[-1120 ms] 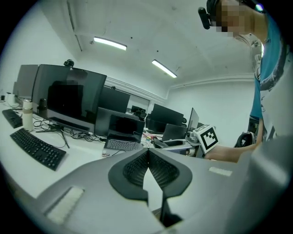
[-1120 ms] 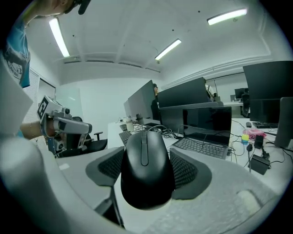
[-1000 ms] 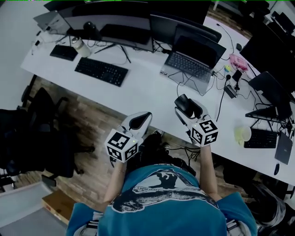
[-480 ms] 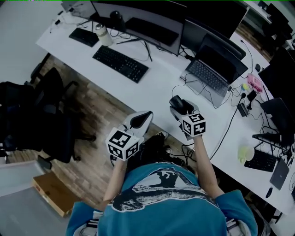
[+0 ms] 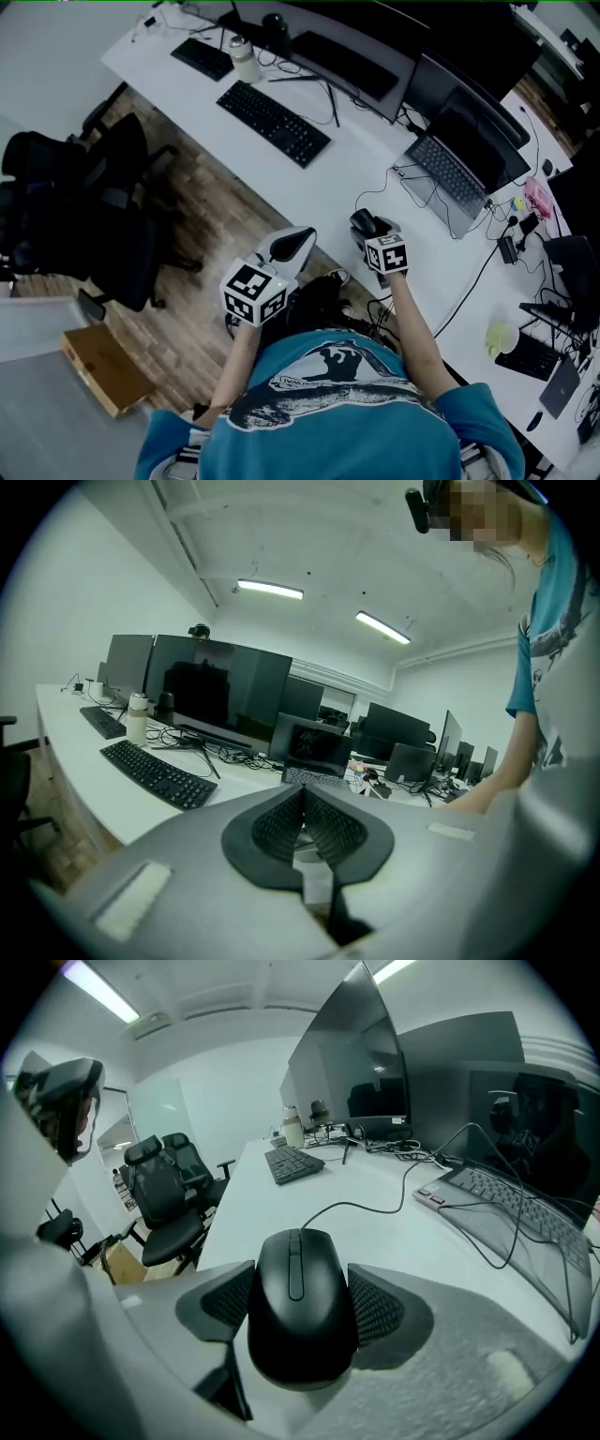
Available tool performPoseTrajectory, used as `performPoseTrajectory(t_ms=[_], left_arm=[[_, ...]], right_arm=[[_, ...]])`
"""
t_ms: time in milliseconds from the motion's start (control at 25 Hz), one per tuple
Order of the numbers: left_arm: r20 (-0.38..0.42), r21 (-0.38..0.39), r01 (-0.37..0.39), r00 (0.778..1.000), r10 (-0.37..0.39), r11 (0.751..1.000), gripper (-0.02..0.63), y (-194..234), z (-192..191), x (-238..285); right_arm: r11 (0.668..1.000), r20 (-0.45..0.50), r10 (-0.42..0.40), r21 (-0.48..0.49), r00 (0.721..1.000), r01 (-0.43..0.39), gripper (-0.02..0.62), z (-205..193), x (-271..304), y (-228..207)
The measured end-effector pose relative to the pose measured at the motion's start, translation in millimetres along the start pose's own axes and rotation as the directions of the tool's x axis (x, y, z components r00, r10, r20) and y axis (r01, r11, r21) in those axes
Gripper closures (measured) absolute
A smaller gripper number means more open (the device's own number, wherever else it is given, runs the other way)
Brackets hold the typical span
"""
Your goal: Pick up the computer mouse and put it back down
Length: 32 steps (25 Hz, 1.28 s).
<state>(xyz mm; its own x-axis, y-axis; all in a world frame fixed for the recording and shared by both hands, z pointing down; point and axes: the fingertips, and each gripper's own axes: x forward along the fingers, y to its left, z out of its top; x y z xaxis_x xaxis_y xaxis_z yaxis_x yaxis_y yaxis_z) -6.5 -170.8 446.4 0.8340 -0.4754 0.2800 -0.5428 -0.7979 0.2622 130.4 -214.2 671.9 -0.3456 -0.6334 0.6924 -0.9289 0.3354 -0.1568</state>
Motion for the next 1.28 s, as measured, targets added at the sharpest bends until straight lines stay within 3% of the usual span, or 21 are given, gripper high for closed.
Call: performPoseTrajectory(t_ms=[160, 640, 920, 1280], left_arm=[[0.001, -0.004, -0.017, 1.000, 0.017, 1.000, 0.592, 4.9, -0.2, -1.6], [-0.015, 0.006, 0.004, 1.000, -0.004, 1.000, 0.592, -3.9, 0.3, 6.1], [-0.028, 0.015, 0.024, 0.999, -0.024, 1.000, 0.592, -14.5, -3.3, 7.6], [-0.042, 0.017, 0.097, 0.995, -0.096, 0.995, 0.592, -50.5, -14.1, 12.4]], right_arm=[[1.000, -0.037, -0.006, -0.004, 0.999, 0.006, 0.285, -11.1, 7.3, -2.7], [1.000, -0.019, -0.006, 0.027, 1.000, 0.006, 0.287, -6.1, 7.1, -3.5], [0.999, 0.125, 0.006, 0.052, 0.992, -0.013, 0.290, 26.6, -32.3, 1.6], [0.994, 0.318, 0.026, 0.097, 0.948, -0.060, 0.359, 51.1, -122.7, 30.4]])
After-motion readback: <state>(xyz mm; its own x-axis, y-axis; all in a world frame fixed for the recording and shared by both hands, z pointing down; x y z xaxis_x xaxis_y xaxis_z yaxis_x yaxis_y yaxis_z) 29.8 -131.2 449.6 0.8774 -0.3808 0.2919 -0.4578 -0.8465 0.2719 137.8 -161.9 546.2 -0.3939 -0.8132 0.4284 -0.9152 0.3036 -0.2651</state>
